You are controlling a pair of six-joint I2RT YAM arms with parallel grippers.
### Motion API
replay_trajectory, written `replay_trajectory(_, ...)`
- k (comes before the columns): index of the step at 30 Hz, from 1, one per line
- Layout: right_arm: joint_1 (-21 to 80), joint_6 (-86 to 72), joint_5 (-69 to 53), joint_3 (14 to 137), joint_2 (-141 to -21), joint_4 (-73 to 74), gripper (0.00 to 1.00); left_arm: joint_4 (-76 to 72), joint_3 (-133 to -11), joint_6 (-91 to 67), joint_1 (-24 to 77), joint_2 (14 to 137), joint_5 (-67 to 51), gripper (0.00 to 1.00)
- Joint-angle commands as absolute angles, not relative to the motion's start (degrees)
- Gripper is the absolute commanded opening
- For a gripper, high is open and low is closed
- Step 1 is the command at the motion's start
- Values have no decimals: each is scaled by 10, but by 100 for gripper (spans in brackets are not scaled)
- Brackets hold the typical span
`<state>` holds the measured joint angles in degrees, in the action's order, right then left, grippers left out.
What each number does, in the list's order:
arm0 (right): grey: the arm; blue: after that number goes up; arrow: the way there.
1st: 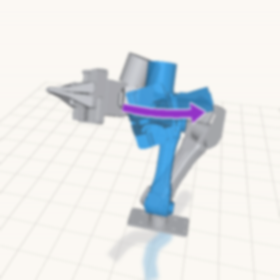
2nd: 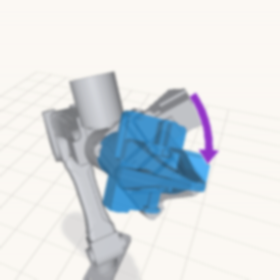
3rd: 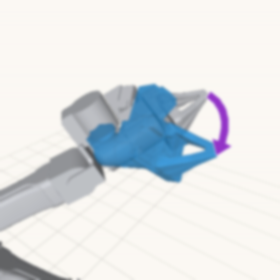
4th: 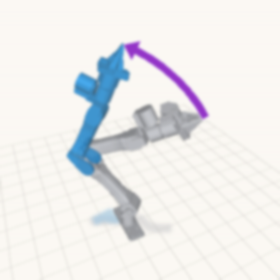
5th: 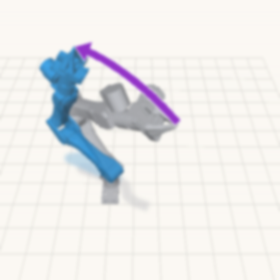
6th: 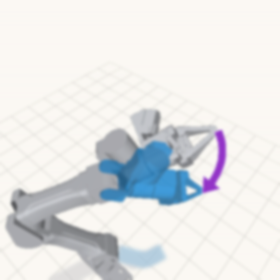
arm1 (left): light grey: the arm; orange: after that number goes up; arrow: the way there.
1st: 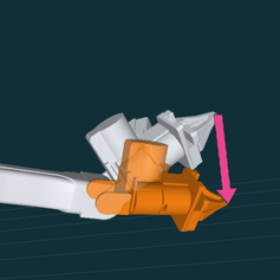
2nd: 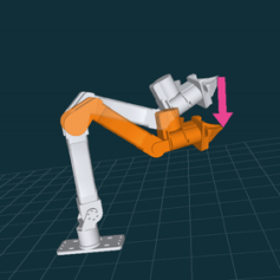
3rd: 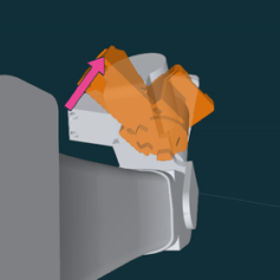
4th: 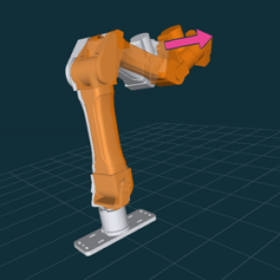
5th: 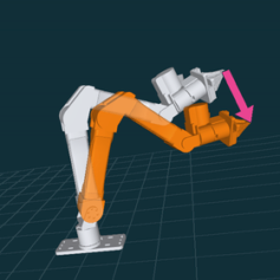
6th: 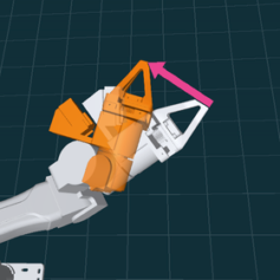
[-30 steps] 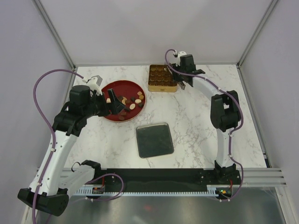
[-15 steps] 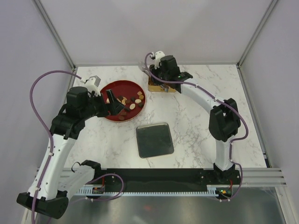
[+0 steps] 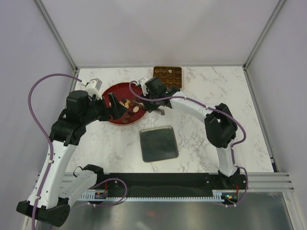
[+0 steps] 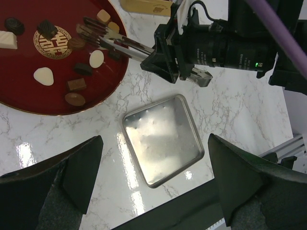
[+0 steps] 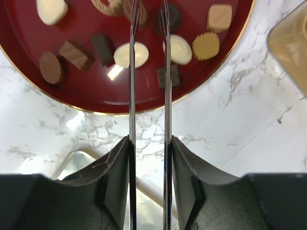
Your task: Pack the chocolate
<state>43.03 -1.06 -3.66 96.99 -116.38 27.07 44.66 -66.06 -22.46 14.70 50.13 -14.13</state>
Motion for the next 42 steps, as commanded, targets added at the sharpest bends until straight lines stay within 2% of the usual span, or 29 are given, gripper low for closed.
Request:
replay_trajectory(1,440,15,-43,970,-1175,278,45,445,-681,-234,144,495,-157,99)
replay_trajectory(20,451,22,-40,1040,-1237,307,47,444,-686,-231,143,499,-156,99)
replay_trajectory(28,450,17,-44,1078,-1252,323,39,445,-686,-231,144,496,-156,99)
replay_trajectory(42,422,-29,-47,1153,-1245,314,35,446,-693,-231,144,494,-154,99)
